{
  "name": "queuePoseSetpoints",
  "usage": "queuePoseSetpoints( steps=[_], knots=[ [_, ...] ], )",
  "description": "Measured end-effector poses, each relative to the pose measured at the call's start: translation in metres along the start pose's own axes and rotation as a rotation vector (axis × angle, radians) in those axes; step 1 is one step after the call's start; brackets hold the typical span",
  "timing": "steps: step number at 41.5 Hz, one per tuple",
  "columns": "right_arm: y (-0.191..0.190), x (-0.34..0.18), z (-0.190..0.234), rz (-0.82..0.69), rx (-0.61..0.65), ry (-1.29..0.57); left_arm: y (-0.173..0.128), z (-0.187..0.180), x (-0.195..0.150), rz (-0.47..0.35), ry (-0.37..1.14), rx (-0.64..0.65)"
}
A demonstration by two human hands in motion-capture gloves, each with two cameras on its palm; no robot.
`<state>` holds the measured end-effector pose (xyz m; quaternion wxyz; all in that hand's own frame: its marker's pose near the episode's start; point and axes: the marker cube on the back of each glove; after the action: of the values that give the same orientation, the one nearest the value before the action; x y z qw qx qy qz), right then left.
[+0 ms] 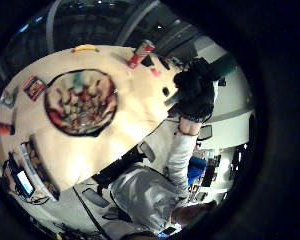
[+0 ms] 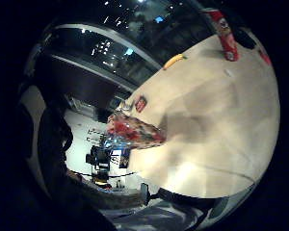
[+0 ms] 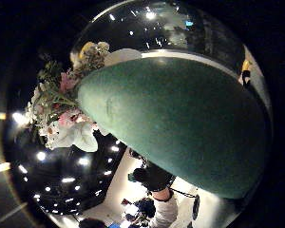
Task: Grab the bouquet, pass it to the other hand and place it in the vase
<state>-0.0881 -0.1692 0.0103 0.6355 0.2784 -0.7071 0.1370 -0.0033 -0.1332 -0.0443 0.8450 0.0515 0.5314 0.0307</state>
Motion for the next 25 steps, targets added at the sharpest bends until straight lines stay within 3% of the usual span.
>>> queuePoseSetpoints(
  steps=[6,14,25],
  knots=[
    [0.015,-0.013,0.027,-0.035,-0.034,-0.017,-0.017,0.01,0.023,0.04,0.145,0.019],
    [0.027,-0.01,0.05,-0.042,-0.111,-0.038,-0.025,0.025,0.036,0.068,0.15,0.11],
    [0.047,-0.009,0.072,-0.022,-0.173,-0.106,-0.031,0.03,0.039,0.087,0.146,0.497]
  ],
)
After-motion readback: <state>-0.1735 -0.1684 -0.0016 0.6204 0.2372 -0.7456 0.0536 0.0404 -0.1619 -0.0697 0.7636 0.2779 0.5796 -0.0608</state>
